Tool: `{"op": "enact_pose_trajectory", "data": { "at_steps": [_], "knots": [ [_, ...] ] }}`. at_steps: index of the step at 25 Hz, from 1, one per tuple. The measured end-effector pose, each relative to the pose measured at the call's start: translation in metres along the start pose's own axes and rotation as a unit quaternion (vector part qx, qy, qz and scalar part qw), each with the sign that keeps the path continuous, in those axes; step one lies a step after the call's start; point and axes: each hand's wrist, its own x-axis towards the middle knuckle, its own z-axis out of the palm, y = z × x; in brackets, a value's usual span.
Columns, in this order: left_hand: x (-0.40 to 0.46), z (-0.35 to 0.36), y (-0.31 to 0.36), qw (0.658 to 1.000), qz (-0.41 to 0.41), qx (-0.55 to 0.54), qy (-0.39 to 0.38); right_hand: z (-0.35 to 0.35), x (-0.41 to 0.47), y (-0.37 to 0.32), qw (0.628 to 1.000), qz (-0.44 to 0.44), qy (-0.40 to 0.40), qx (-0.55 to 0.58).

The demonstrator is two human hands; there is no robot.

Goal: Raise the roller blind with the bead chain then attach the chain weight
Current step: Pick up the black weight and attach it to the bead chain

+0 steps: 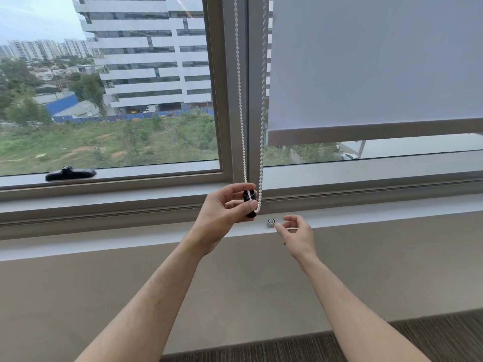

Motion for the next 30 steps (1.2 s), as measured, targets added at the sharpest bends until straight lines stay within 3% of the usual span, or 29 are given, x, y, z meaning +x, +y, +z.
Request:
{"op": "enact_pose_trajectory", "data": {
  "at_steps": [3,10,15,22,30],
  "knots": [
    [0.002,-0.002,-0.001,1.000,-0.006,0.000,0.006,0.008,0.020,0.018,0.997,0.011,0.028,-0.078],
    [0.004,-0.009,0.002,1.000,-0.007,0.004,-0.002,0.037,0.047,0.028,0.978,-0.003,-0.032,-0.208],
    [0.001,-0.012,0.000,1.000,-0.013,-0.006,-0.001,0.048,0.056,0.030,0.968,0.012,-0.027,-0.251],
    [0.002,-0.011,0.004,1.000,-0.010,-0.017,-0.009,0.041,0.045,0.018,0.987,-0.015,-0.009,-0.161],
    [-0.002,-0.006,0.007,1.000,0.000,-0.017,-0.020,0.024,0.009,-0.071,0.991,-0.100,-0.080,0.046]
  ]
}}
